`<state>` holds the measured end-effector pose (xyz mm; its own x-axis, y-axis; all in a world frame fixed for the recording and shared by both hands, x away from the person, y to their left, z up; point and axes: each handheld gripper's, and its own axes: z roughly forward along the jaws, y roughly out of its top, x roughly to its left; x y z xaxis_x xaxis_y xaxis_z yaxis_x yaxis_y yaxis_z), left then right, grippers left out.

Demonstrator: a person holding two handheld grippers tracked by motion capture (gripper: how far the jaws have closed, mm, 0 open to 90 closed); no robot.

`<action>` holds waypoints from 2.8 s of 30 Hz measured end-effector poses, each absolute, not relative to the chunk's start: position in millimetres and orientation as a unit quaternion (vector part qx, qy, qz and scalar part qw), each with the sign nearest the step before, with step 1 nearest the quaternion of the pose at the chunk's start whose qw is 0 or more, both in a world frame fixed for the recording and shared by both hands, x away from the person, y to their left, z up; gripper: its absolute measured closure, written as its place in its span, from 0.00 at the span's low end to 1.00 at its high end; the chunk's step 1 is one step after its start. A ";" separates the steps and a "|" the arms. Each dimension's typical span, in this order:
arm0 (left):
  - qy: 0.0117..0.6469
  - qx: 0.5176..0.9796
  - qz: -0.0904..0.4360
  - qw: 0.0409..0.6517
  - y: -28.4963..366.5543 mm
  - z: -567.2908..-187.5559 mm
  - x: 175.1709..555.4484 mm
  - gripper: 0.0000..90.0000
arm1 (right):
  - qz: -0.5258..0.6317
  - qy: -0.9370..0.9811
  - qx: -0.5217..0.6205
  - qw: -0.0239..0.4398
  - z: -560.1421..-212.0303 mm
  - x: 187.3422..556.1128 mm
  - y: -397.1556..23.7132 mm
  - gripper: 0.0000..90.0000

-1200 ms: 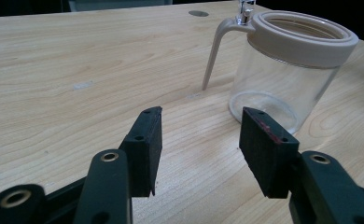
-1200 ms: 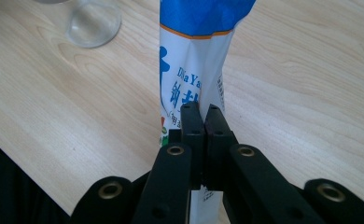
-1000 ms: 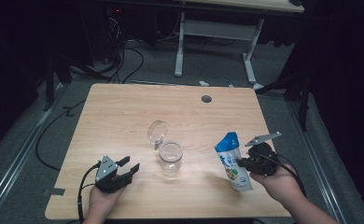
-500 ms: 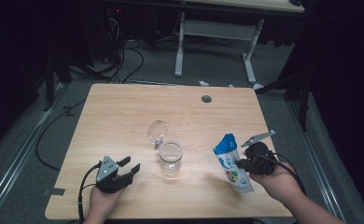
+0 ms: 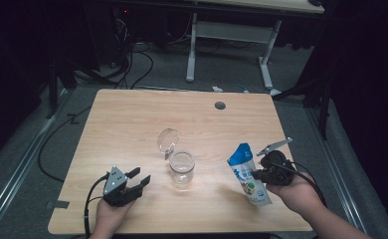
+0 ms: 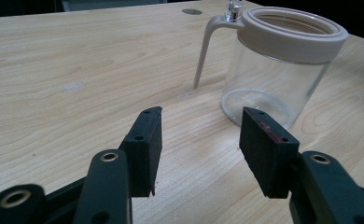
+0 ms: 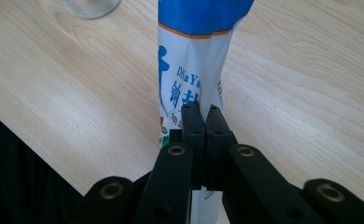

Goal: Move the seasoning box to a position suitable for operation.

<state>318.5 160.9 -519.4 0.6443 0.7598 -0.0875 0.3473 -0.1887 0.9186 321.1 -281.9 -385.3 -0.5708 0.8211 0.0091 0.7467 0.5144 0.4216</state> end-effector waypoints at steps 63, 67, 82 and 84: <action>0.201 0.787 0.148 0.564 28.5 -522.0 268.0 0.40 | 0.168 0.894 0.413 0.049 -353.6 337.4 -223.7 1.00; 0.194 0.794 0.141 0.558 14.6 -524.5 268.6 0.39 | 0.169 0.895 0.409 0.051 -349.7 338.6 -218.3 1.00; 0.191 0.791 0.150 0.562 6.3 -521.1 270.0 0.38 | 0.175 0.900 0.395 0.051 -341.8 340.0 -199.1 1.00; 0.190 0.791 0.150 0.562 6.3 -520.5 270.4 0.38 | 0.175 0.900 0.395 0.051 -340.9 339.9 -196.4 1.00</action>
